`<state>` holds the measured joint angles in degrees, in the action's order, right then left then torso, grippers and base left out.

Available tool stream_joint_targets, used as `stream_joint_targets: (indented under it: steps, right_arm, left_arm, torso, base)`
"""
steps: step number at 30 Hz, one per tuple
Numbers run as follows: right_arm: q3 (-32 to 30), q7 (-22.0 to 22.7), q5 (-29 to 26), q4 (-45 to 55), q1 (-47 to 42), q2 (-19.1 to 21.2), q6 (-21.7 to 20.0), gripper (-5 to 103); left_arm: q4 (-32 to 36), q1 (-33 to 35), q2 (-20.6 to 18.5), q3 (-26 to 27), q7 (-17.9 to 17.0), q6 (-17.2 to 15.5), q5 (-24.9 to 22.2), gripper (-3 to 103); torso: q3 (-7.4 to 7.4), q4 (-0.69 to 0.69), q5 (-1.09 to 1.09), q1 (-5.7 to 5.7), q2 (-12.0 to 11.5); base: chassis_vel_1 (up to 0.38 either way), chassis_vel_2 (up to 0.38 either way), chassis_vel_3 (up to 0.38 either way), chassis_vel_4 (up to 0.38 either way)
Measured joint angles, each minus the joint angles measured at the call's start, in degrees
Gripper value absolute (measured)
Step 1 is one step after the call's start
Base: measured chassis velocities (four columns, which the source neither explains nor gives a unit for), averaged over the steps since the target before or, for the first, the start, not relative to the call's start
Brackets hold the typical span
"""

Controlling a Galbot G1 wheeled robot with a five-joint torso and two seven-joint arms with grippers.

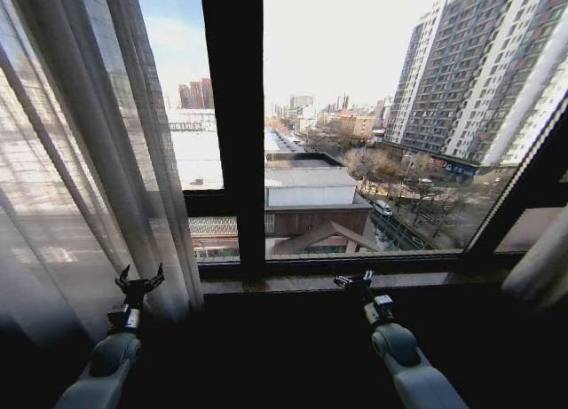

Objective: Open the curtains by pulling them apart, changing their state from closed to fully open.

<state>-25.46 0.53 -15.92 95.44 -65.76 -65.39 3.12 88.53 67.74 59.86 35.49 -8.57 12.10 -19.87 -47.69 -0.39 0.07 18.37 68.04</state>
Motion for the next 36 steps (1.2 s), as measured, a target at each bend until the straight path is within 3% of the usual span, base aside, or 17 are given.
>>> stream_joint_targets:
  steps: [2, 3, 4, 6, 7, 9, 14, 20, 23, 28, 36]
  right_arm:
    - [0.01, -0.02, 0.0, 0.01, 0.0, -0.01, 0.0, 100]
    - [0.01, -0.02, 0.0, 0.01, 0.0, -0.01, 0.0, 100]
    - [0.0, -0.02, 0.0, 0.01, 0.0, 0.0, 0.0, 100]
    - [-0.01, 0.0, 0.0, 0.0, 0.0, 0.0, 0.0, 100]
    - [-0.01, 0.0, 0.0, 0.0, 0.0, 0.0, 0.0, 100]
    - [-0.01, 0.0, 0.0, 0.0, 0.0, 0.01, 0.0, 100]
    - [0.0, 0.0, 0.0, 0.0, 0.0, 0.01, 0.0, 100]
    - [0.0, 0.0, 0.0, 0.0, 0.0, 0.0, 0.0, 100]
    - [0.0, 0.0, 0.0, 0.0, 0.0, 0.01, 0.0, 100]
    - [0.0, 0.0, 0.0, 0.0, 0.0, 0.0, 0.0, 100]
    - [0.01, 0.0, 0.0, 0.0, 0.0, 0.01, 0.0, 100]
  left_arm:
    - [-3.13, -2.2, 3.02, -3.87, 2.76, 3.61, 0.01, 100]
    - [-3.13, -2.2, 3.02, -3.87, 2.76, 3.61, 0.01, 100]
    - [-3.72, -2.71, 3.97, -4.72, 3.22, 4.08, -0.11, 100]
    - [-0.15, -3.84, 4.64, -5.84, 1.94, -0.46, -4.84, 100]
    - [-0.15, -3.84, 4.64, -5.84, 1.94, -0.46, -4.84, 100]
    - [3.38, -3.91, 5.04, -6.64, 0.59, -4.07, -7.27, 100]
    - [6.79, -2.79, 5.15, -6.79, -0.01, -5.44, -6.21, 100]
    - [5.25, -1.34, 4.16, -5.03, 0.74, -2.21, -1.63, 100]
    - [1.03, -1.25, 3.22, -3.26, 0.63, 0.53, 0.69, 100]
    - [-2.04, -1.85, 2.45, -2.61, 0.04, 2.11, 0.56, 100]
    - [-1.32, -2.63, 3.09, -3.43, 0.53, 2.46, -0.67, 100]
  torso:
    - [0.0, -0.01, -0.08, 0.0, 0.0]
    - [0.0, -0.01, -0.08, 0.0, 0.0]
    - [0.0, -0.07, -0.24, 0.0, 0.0]
    - [0.0, -0.09, 0.01, 0.01, -0.01]
    - [0.0, -0.09, 0.01, 0.01, -0.01]
    - [-0.01, -0.04, -0.03, 0.01, -0.01]
    - [0.0, -0.03, -0.05, 0.0, 0.0]
    - [0.0, -0.02, -0.05, 0.0, -0.01]
    - [0.0, -0.02, -0.07, 0.0, 0.0]
    - [0.0, -0.02, -0.07, 0.0, 0.0]
    - [0.0, -0.04, -0.06, 0.0, 0.0]
  base:
    - [0.0, 0.0, 0.0, 0.0]
    - [0.0, 0.0, 0.0, 0.0]
    - [0.0, 0.0, 0.0, 0.0]
    - [0.0, 0.0, 0.0, 0.0]
    - [0.0, 0.0, 0.0, 0.0]
    - [0.0, 0.0, 0.0, 0.0]
    - [0.0, 0.0, 0.0, 0.0]
    - [0.0, 0.0, 0.0, 0.0]
    - [0.0, 0.0, 0.0, 0.0]
    - [0.0, 0.0, 0.0, 0.0]
    - [0.0, 0.0, 0.0, 0.0]
